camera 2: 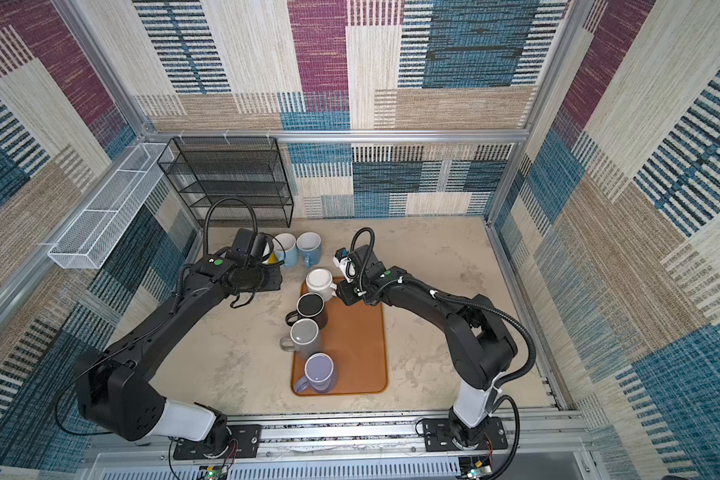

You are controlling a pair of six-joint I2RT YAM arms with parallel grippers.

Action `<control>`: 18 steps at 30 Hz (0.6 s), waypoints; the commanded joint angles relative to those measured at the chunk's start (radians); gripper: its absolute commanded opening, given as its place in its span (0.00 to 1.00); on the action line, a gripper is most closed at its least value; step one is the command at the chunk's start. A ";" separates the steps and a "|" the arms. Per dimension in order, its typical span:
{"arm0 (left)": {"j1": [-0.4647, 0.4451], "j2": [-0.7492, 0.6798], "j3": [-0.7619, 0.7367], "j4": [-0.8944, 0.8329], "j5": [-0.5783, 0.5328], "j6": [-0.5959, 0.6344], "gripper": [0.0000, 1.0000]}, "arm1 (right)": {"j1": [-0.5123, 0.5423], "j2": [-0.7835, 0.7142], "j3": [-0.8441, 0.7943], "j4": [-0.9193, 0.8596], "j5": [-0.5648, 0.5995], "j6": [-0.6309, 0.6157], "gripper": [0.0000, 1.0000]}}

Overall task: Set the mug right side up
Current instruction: 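Move the right gripper over the upside-down white mug on the tray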

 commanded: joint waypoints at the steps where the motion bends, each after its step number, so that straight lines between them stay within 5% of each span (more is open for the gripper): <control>1: 0.003 -0.019 -0.006 0.017 -0.001 -0.007 0.47 | 0.006 0.032 0.037 -0.042 0.050 -0.051 0.43; 18: 0.014 -0.030 -0.009 0.005 0.005 -0.001 0.47 | 0.013 0.180 0.197 -0.103 0.103 -0.189 0.43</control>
